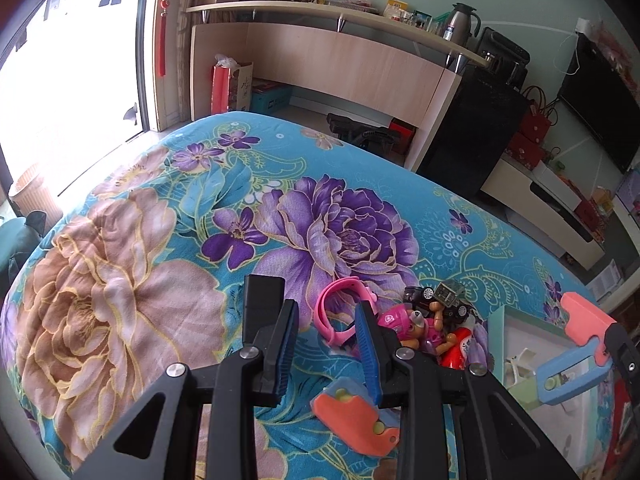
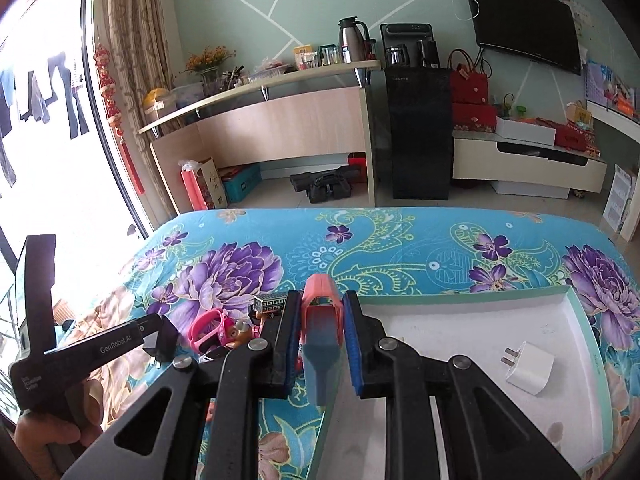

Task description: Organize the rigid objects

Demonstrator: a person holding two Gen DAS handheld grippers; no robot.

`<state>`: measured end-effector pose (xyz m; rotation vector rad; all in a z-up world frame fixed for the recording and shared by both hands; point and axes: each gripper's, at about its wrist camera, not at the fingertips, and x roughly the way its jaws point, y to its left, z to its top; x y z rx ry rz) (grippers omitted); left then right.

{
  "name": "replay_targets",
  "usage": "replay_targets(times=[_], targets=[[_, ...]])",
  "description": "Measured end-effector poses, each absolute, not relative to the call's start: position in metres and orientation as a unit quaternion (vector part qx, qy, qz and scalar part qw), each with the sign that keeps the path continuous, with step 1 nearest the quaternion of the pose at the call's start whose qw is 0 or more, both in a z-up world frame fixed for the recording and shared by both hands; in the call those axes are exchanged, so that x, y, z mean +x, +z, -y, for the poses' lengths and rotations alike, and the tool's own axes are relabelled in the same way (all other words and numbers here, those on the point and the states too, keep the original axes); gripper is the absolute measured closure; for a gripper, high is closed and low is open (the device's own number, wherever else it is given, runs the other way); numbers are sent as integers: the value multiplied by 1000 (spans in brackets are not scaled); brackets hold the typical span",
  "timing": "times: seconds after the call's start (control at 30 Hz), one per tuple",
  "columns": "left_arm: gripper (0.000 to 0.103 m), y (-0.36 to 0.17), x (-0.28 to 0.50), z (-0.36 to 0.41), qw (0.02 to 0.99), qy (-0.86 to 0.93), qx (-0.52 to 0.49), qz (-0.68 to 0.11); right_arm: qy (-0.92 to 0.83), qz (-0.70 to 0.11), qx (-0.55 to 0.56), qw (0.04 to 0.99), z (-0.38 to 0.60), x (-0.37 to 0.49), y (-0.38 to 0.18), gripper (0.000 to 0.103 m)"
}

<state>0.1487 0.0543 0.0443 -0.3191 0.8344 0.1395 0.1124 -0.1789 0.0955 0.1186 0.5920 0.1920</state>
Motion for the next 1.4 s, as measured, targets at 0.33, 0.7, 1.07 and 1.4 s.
replay_targets(times=[0.33, 0.7, 1.07, 1.4], targets=[[71, 64, 150, 16, 912, -31, -112, -393, 21, -249, 66, 966, 233, 96, 121, 82], [71, 51, 145, 122, 893, -154, -33, -422, -25, -315, 62, 947, 271, 109, 90, 82], [71, 18, 144, 157, 864, -188, 1, -467, -22, -392, 50, 918, 279, 119, 61, 82], [70, 12, 142, 167, 858, -195, 20, -476, -26, -426, 51, 903, 283, 123, 48, 81]])
